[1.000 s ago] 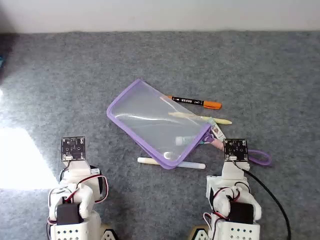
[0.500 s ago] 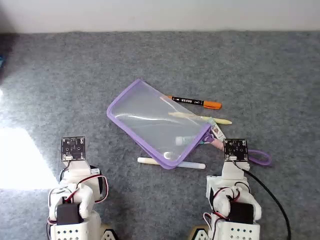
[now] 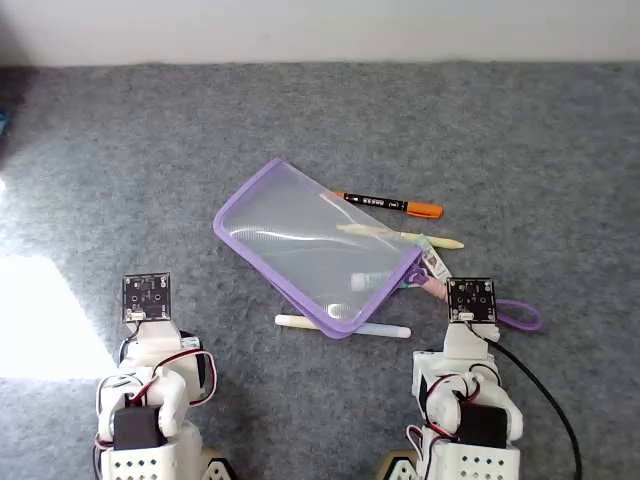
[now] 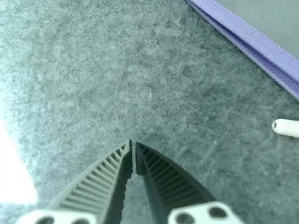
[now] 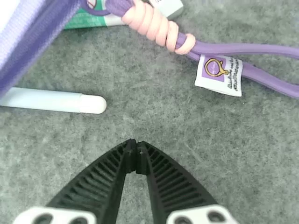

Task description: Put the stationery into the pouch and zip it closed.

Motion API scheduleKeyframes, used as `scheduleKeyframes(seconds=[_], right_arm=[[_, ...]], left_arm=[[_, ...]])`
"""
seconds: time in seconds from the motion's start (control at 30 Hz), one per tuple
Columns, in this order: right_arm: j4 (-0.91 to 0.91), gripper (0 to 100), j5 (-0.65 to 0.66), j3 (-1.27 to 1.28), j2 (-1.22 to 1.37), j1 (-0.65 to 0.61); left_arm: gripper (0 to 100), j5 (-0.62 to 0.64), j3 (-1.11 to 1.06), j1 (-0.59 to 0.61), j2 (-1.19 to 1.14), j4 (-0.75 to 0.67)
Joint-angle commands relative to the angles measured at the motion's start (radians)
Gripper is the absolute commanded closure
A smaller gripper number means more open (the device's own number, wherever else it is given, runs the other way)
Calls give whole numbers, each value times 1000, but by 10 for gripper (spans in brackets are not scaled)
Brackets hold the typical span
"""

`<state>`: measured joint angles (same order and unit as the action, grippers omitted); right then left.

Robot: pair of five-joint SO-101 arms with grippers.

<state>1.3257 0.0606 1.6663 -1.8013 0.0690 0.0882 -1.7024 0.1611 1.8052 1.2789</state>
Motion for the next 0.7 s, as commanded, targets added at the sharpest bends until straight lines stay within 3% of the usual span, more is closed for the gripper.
scheduleKeyframes(seconds=[0.0, 0.37, 0.67], right_arm=[[-15, 989, 6, 17, -12, -5], [-15, 987, 8, 17, -12, -2], [-16, 987, 11, 17, -12, -110]], left_arm=[[985, -5, 21, 3, 9, -18], [985, -5, 21, 3, 9, -18], [985, -5, 21, 3, 9, -18]])
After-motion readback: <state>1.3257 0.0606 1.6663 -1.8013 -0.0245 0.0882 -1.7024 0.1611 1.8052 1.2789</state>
